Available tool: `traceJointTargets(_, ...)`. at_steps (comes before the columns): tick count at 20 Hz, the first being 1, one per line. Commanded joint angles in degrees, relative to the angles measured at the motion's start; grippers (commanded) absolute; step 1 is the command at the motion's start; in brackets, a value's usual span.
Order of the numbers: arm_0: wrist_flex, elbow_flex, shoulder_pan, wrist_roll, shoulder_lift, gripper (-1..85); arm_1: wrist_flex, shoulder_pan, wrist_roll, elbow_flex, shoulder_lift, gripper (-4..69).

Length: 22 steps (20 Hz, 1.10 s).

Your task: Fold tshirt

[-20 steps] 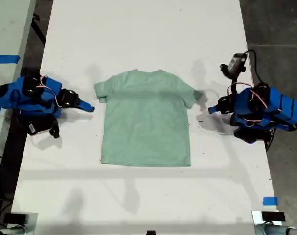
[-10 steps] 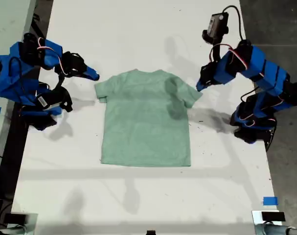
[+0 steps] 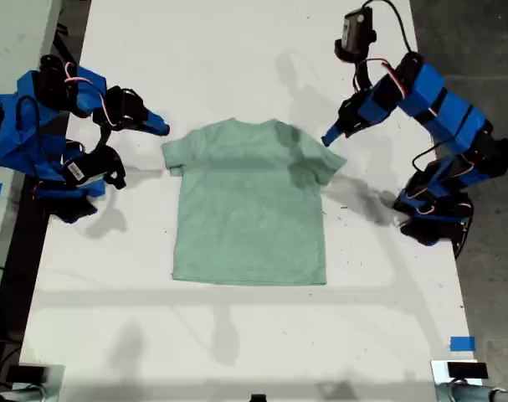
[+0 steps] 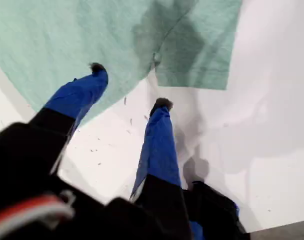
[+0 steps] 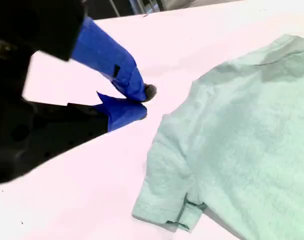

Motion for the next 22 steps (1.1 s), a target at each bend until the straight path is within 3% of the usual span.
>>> traceJointTargets(1,0.4,-0.7,0.9,-0.2,0.3,4.7,-3.5,5.7,-8.8,-1.7,-0.3,27.9)
traceJointTargets(5,0.7,-0.6,1.3,-0.2,0.3,5.1,-5.3,9.6,-16.1,2.9,-2.4,35.5)
traceJointTargets(8,0.8,-0.8,1.4,-0.2,0.3,5.1,-9.0,10.9,-16.6,7.6,-2.9,36.1)
traceJointTargets(17,0.9,0.3,1.8,-0.2,0.2,5.5,-28.9,9.0,-12.5,28.9,-6.0,39.0)
traceJointTargets(22,0.4,1.2,1.8,-0.2,0.2,5.7,-37.3,13.9,-13.7,35.6,-9.6,39.7)
